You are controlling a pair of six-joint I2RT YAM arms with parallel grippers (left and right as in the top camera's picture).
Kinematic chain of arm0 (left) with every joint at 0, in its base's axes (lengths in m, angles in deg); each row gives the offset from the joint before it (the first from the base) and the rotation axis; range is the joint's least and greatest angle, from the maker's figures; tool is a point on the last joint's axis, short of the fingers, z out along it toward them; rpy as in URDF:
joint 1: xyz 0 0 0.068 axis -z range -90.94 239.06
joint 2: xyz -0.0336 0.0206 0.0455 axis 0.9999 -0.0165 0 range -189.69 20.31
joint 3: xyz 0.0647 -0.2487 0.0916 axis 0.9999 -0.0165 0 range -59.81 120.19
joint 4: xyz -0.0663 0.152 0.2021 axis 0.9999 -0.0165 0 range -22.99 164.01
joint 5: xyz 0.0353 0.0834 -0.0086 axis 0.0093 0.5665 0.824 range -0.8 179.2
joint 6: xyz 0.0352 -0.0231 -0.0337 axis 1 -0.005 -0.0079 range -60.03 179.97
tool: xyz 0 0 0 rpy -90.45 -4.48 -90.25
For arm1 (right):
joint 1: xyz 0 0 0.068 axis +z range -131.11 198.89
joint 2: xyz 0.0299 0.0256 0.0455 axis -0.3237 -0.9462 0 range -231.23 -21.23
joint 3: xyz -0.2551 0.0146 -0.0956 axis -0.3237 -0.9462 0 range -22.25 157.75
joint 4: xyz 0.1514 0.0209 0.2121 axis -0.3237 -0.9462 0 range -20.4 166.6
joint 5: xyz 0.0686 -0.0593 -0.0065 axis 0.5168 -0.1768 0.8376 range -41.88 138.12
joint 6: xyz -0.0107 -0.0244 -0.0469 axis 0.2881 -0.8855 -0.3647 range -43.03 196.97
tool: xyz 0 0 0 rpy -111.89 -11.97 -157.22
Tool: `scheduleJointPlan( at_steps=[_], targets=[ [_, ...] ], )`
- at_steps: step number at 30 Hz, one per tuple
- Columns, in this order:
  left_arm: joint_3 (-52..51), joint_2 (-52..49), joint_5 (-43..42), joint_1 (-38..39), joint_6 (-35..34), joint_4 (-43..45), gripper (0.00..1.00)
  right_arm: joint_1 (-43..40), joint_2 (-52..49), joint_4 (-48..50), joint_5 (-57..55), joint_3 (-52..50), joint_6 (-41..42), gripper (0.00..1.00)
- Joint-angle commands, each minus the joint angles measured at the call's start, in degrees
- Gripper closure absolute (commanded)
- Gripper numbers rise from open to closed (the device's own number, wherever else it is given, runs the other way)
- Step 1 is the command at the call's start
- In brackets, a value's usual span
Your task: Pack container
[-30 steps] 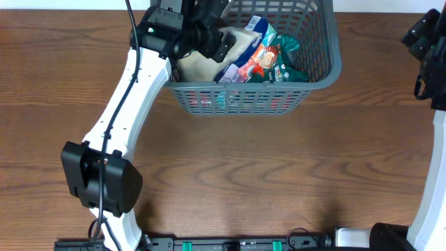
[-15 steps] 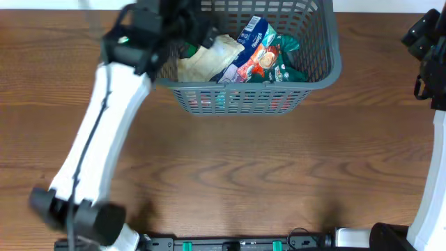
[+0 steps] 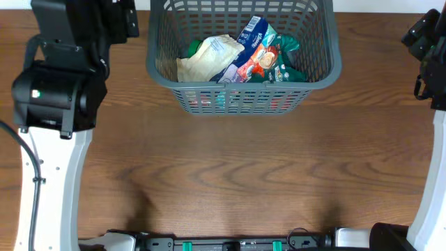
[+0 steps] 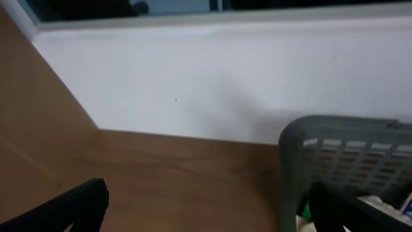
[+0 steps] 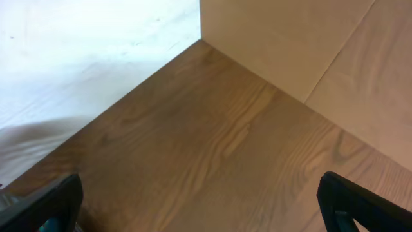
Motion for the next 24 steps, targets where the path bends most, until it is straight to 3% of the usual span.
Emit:
scheduleJointPlan(
  at_steps=[1, 24],
  targets=[
    [0.1, -0.3, 1.9, -0.2, -1.0, -0.6, 0.01, -0.2, -0.2, -0.1, -0.4, 0.0, 0.9, 0.01],
    [0.1, -0.3, 1.9, -0.2, -1.0, -1.5, 0.01, -0.2, -0.2, 0.0, -0.4, 0.0, 0.9, 0.01]
  ],
)
